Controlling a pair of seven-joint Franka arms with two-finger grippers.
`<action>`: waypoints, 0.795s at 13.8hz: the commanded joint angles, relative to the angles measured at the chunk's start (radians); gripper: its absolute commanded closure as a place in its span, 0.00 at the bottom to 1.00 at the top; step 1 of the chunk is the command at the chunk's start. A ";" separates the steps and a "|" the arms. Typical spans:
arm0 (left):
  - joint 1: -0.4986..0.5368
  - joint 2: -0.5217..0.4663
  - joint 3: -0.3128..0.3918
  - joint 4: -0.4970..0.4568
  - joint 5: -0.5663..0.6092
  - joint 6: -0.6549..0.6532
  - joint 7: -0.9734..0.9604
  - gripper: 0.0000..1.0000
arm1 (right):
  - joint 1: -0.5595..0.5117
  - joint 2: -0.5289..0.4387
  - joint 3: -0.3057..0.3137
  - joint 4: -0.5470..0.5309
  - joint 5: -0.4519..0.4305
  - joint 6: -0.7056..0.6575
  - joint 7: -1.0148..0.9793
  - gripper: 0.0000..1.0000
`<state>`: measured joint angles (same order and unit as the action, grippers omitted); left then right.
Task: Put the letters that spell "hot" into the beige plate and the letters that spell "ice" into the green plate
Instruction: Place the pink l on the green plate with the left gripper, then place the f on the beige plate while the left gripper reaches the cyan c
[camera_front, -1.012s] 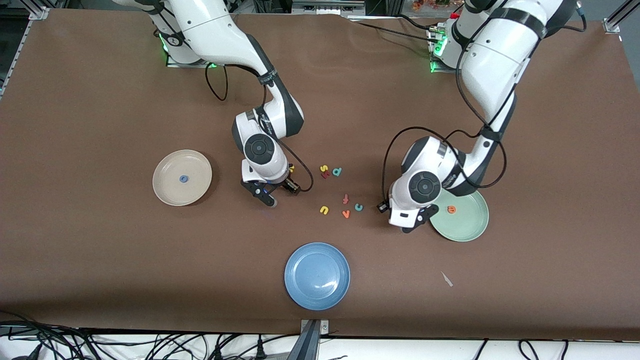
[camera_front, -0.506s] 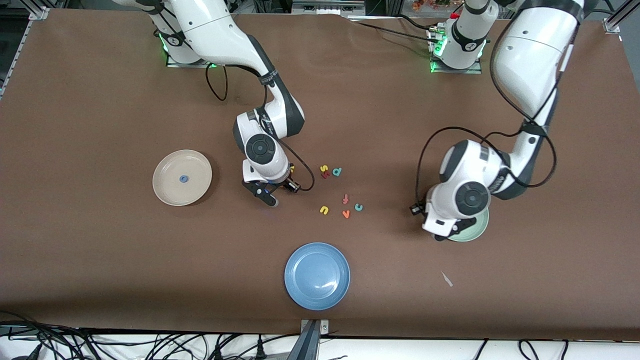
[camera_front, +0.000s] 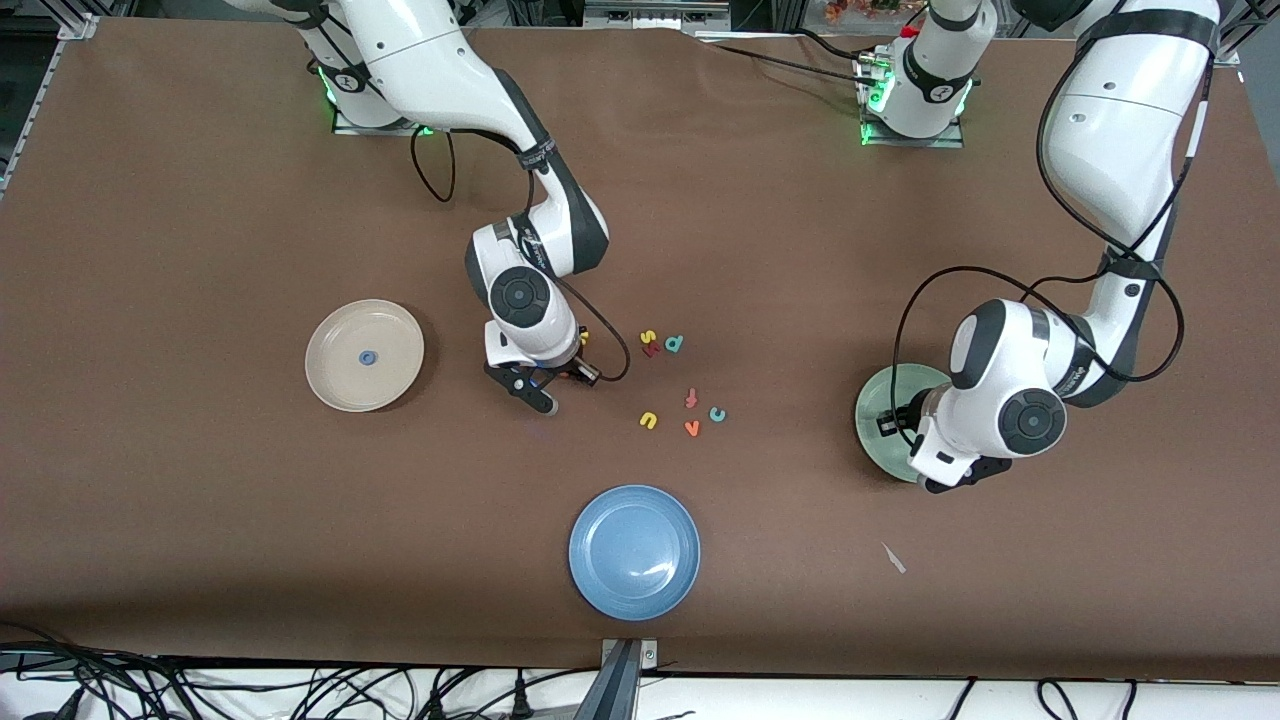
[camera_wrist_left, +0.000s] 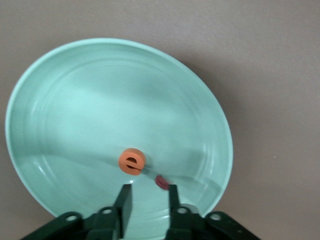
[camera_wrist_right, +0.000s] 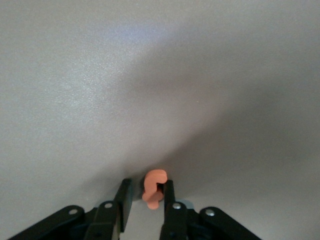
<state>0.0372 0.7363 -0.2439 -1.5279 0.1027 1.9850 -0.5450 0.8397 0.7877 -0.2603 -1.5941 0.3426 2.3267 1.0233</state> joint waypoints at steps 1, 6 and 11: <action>-0.017 -0.009 -0.011 -0.005 0.009 -0.011 0.010 0.00 | -0.004 0.013 -0.002 0.002 0.022 0.008 -0.028 0.73; -0.126 -0.015 -0.080 0.012 0.021 -0.008 0.020 0.00 | -0.002 0.010 -0.002 0.002 0.027 0.008 -0.025 0.94; -0.211 0.029 -0.080 0.087 0.031 0.065 0.271 0.00 | -0.007 -0.031 -0.032 0.011 0.019 -0.099 -0.104 0.99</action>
<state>-0.1818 0.7344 -0.3298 -1.4787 0.1057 2.0133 -0.4212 0.8391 0.7856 -0.2693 -1.5897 0.3452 2.3074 0.9945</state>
